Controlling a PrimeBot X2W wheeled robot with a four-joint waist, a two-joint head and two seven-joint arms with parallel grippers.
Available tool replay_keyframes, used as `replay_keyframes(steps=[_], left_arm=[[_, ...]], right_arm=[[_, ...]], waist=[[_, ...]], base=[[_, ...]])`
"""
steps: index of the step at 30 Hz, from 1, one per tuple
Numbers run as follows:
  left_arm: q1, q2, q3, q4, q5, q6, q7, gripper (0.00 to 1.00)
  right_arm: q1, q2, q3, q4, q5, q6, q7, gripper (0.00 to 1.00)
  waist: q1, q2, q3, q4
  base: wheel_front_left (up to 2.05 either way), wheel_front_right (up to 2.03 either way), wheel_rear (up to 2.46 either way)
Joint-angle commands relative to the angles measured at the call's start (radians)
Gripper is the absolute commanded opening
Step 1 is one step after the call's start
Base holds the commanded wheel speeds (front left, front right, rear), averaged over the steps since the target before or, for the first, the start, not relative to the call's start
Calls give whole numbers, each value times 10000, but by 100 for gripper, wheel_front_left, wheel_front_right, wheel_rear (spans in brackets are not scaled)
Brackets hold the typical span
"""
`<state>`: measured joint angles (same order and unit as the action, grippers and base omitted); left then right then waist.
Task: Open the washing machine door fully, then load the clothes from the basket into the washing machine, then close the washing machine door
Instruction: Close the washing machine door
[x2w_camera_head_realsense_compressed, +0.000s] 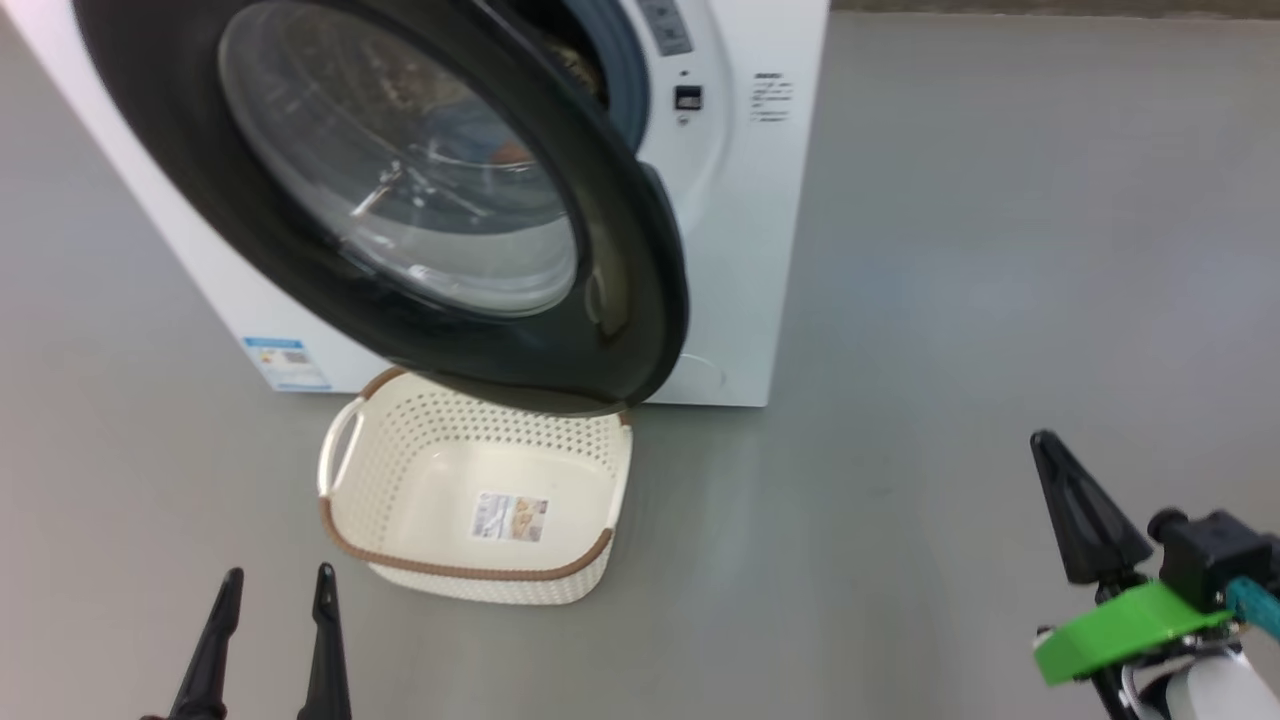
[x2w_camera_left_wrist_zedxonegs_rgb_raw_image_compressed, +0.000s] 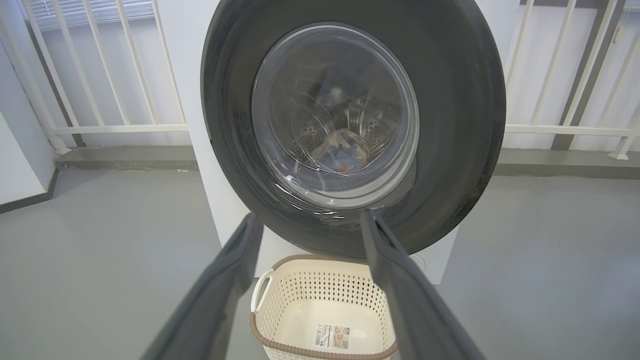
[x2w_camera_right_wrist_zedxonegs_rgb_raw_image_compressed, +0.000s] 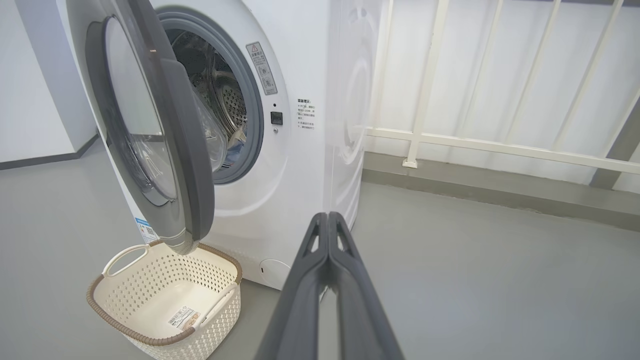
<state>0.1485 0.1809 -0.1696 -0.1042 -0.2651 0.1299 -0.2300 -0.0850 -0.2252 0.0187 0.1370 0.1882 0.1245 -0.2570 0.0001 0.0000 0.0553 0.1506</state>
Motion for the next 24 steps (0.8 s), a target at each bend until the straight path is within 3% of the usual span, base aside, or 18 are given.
replay_keyframes(steps=[1, 14, 24], left_arm=[[-538, 37, 275, -100, 153, 12, -115, 100], [-1179, -158, -102, 222, 302, -268, -277, 100], [-1289, -251, -54, 295, 321, -338, -309, 100]], right_arm=[[-575, -201, 192, 10, 132, 62, -48, 0], [-3218, -383, -149, 1648, 258, 62, -48, 0], [-4850, -615, -18, 2034, 411, 62, -48, 0]], waist=[[-1, 0, 322, 570], [-1, 0, 503, 2273], [-1, 0, 539, 2666]], base=[[0, 0, 0], [0, 0, 0], [0, 0, 0]])
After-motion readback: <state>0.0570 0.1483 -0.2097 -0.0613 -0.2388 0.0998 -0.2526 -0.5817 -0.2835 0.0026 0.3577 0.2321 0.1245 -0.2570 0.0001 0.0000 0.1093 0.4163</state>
